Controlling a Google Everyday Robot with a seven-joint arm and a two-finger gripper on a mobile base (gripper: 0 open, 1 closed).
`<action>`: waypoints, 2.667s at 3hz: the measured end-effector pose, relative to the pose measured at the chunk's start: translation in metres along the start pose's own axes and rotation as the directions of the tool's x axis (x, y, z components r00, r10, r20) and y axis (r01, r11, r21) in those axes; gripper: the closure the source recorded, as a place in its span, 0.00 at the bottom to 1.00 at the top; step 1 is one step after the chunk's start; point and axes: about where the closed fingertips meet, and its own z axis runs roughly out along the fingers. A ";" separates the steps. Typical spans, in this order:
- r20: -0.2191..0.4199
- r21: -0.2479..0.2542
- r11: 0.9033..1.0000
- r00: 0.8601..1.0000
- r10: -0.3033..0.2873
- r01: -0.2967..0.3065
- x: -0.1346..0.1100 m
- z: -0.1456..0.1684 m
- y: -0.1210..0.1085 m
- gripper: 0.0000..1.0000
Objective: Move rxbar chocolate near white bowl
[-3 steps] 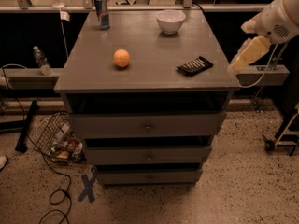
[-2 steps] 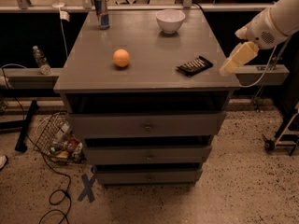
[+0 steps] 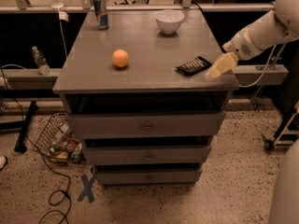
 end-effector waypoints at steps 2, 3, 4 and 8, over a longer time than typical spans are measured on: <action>0.023 -0.047 0.999 1.000 0.007 -0.006 -0.019 0.048 0.010 0.00; 0.028 -0.054 0.999 1.000 0.001 0.000 -0.033 0.061 0.016 0.03; 0.016 -0.052 0.999 1.000 0.016 -0.015 -0.037 0.066 0.020 0.26; 0.060 -0.008 0.999 0.998 -0.037 0.038 -0.078 0.039 -0.001 1.00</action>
Offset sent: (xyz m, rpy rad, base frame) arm 0.0204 0.0546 -0.0295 0.0469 0.0200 0.0282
